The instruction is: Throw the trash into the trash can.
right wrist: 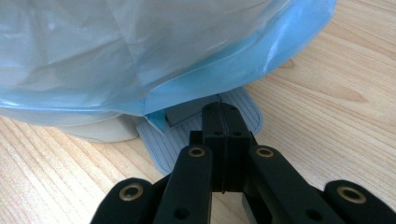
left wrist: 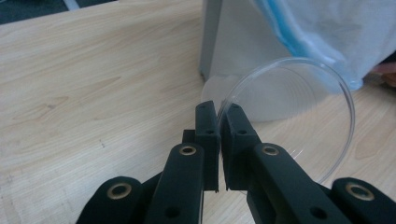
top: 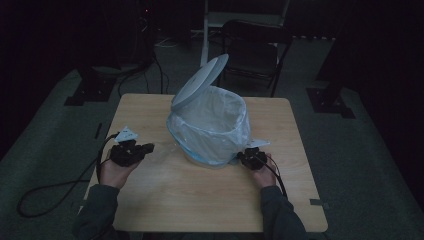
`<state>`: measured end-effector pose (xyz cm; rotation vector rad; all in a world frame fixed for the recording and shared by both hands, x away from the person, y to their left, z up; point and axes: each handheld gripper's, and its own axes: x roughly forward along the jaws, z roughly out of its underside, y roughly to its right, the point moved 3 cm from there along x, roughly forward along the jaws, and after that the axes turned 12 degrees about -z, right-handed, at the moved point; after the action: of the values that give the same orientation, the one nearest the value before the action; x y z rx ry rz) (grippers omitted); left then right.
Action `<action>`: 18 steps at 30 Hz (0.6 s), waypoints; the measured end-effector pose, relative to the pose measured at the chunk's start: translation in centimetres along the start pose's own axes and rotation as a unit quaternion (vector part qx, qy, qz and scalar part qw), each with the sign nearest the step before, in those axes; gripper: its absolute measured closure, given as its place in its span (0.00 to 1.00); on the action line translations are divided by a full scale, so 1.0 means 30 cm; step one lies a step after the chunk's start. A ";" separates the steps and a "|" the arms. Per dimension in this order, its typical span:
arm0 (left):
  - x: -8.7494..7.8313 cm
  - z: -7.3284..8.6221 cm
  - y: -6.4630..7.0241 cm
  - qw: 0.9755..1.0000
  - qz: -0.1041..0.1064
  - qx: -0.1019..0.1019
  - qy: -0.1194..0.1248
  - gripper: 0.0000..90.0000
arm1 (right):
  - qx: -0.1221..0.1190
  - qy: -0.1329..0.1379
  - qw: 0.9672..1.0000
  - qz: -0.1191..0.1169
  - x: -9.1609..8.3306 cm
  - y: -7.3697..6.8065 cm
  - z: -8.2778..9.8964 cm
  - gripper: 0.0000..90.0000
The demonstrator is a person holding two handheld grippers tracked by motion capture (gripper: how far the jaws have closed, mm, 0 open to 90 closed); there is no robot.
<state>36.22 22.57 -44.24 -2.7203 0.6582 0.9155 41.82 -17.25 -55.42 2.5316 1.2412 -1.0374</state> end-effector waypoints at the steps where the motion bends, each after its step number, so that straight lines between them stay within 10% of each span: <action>1: -0.004 -0.001 0.002 1.000 0.002 0.001 0.001 0.97 | 0.000 0.000 1.000 0.000 0.000 0.000 0.000 1.00; 18: -0.071 0.024 0.005 0.999 0.030 0.004 0.027 0.97 | 0.000 0.000 1.000 0.001 0.000 -0.001 0.000 1.00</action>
<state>34.26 23.42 -43.50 -2.7405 0.7555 0.8519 41.81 -17.24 -55.43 2.5320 1.2387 -1.0362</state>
